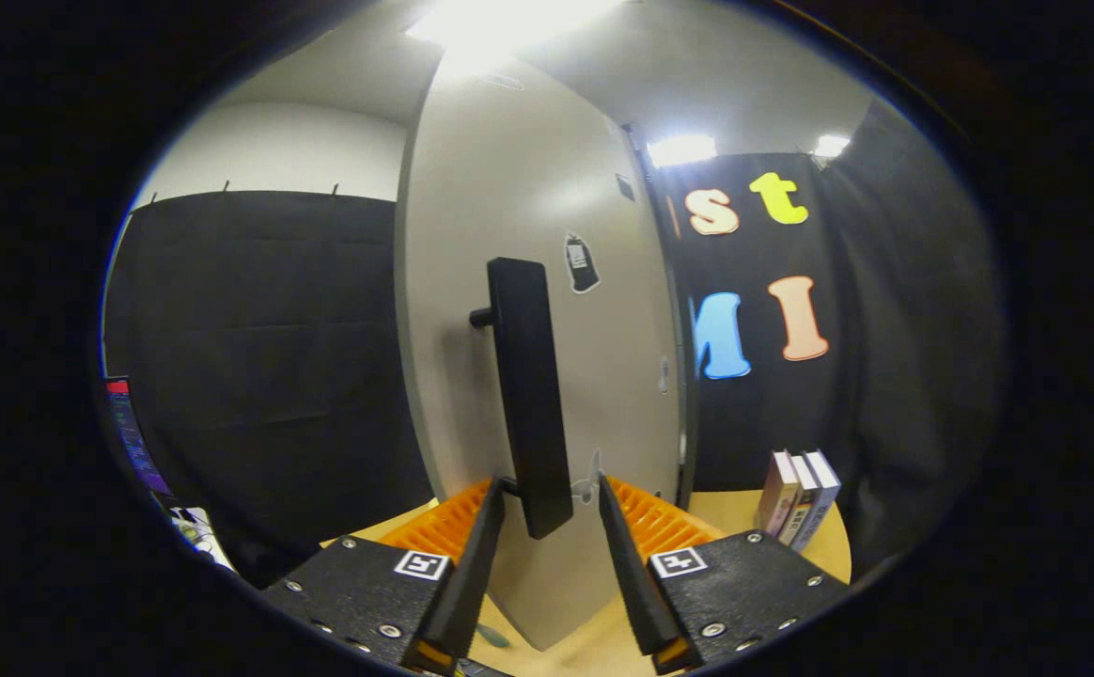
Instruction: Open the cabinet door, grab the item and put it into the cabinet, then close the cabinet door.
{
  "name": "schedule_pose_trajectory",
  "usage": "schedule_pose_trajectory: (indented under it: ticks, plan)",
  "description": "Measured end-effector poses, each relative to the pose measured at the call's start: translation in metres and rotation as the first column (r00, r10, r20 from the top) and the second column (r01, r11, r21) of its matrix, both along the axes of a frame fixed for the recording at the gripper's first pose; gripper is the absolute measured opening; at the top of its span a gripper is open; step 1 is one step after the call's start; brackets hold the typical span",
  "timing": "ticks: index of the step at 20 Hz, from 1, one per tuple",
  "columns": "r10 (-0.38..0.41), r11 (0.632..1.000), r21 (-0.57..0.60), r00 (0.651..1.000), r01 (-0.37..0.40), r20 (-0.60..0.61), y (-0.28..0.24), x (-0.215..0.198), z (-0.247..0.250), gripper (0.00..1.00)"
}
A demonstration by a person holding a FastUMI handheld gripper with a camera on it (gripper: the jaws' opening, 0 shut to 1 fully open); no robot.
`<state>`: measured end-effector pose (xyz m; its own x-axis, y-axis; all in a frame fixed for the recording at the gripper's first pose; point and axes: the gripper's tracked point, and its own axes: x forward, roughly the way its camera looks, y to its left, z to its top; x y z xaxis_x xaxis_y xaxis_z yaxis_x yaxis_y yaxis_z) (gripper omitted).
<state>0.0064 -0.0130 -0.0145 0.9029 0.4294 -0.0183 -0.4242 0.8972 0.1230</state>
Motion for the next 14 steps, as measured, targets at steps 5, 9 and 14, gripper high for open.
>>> schedule_pose_trajectory:
  ticks: [5,9,14]
  plan:
    - [-0.147,0.989,0.006,0.989,0.147,0.017,-0.022,0.000,0.000,0.93]
    - [-0.273,0.962,0.002,0.961,0.273,0.039,-0.041,-0.009,0.010,0.93]
    - [-0.408,0.911,0.071,0.913,0.406,0.012,-0.062,-0.017,0.010,0.93]
